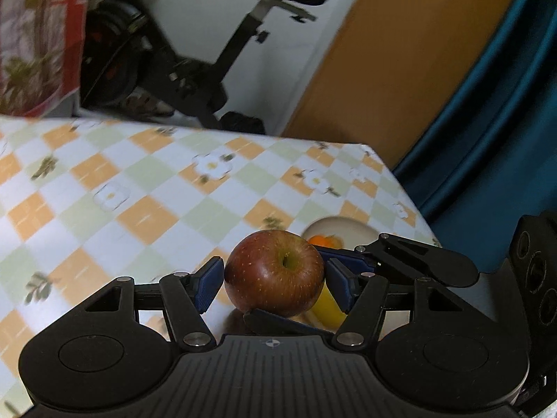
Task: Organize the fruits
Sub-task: 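Carry the red apple with the left tool over the beige plate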
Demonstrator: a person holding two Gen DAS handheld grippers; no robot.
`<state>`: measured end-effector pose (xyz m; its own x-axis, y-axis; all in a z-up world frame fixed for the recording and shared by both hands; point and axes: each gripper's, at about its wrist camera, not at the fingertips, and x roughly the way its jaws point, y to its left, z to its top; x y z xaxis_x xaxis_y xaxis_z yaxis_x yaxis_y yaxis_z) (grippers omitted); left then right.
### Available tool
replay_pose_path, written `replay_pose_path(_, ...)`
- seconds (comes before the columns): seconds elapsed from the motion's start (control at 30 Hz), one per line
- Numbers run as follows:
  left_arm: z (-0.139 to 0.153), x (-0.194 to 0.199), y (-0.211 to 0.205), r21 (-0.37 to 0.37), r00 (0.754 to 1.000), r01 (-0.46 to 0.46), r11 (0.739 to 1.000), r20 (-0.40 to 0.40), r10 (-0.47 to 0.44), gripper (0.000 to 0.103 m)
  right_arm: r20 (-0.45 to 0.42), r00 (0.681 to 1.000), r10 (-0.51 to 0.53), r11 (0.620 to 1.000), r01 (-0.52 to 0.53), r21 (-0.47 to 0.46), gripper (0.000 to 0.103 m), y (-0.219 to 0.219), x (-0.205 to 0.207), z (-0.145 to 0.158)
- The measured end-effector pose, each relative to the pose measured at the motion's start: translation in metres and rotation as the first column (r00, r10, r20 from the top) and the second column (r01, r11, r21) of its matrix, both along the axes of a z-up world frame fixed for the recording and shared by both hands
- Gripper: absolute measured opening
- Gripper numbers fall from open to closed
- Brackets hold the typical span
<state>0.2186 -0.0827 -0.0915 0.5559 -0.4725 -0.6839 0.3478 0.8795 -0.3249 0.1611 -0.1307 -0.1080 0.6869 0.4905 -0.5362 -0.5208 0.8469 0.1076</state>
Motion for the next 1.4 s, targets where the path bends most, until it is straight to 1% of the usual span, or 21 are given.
replay_pose_path(0.1, 0.003, 0.008, -0.028, 0.007, 0.999, 0.035, 0.999, 0.009, -0.035, 0.067, 0.021, 0.999, -0.031, 0.999, 0.031, 0.01, 0.066, -0.024, 0.001, 0.005)
replay_pose_path(0.27, -0.001, 0.022, -0.079, 0.037, 0.994, 0.108, 0.993, 0.008, -0.108, 0.067, 0.031, 0.996, -0.084, 0.996, 0.084, 0.01, 0.066, -0.065, -0.001, 0.005)
replay_pose_path(0.4, -0.012, 0.036, -0.111, 0.048, 0.988, 0.152, 0.987, -0.011, -0.152, 0.067, 0.022, 0.992, -0.127, 0.992, 0.127, 0.013, 0.066, -0.098, 0.001, -0.002)
replay_pose_path(0.63, -0.037, 0.057, -0.165, 0.071, 0.98, 0.2, 0.977, -0.034, -0.198, 0.067, 0.014, 0.978, -0.21, 0.978, 0.21, 0.005, 0.066, -0.148, 0.005, -0.018)
replay_pose_path(0.77, -0.054, 0.069, -0.179, 0.078, 0.976, 0.211, 0.974, -0.074, -0.206, 0.067, -0.006, 0.968, -0.252, 0.968, 0.252, 0.002, 0.066, -0.165, 0.009, -0.031)
replay_pose_path(0.97, -0.07, 0.077, -0.186, 0.104, 0.975, 0.21, 0.972, -0.1, -0.2, 0.067, -0.04, 0.957, -0.287, 0.958, 0.288, 0.008, 0.066, -0.172, 0.014, -0.047)
replay_pose_path(1.07, -0.074, 0.082, -0.186, 0.1, 0.975, 0.205, 0.974, -0.108, -0.194, 0.067, -0.044, 0.955, -0.294, 0.956, 0.295, 0.01, 0.066, -0.171, 0.014, -0.052)
replay_pose_path(1.2, -0.075, 0.082, -0.185, 0.098, 0.977, 0.204, 0.974, -0.087, -0.195, 0.067, -0.027, 0.952, -0.306, 0.952, 0.306, -0.015, 0.066, -0.168, 0.017, -0.056)
replay_pose_path(1.3, -0.074, 0.081, -0.183, 0.091, 0.978, 0.198, 0.976, -0.086, -0.19, 0.067, -0.025, 0.948, -0.316, 0.949, 0.316, -0.015, 0.066, -0.167, 0.02, -0.056)
replay_pose_path(1.4, -0.073, 0.08, -0.178, 0.064, 0.981, 0.176, 0.982, -0.091, -0.17, 0.067, -0.032, 0.944, -0.329, 0.944, 0.329, -0.019, 0.066, -0.165, 0.022, -0.055)
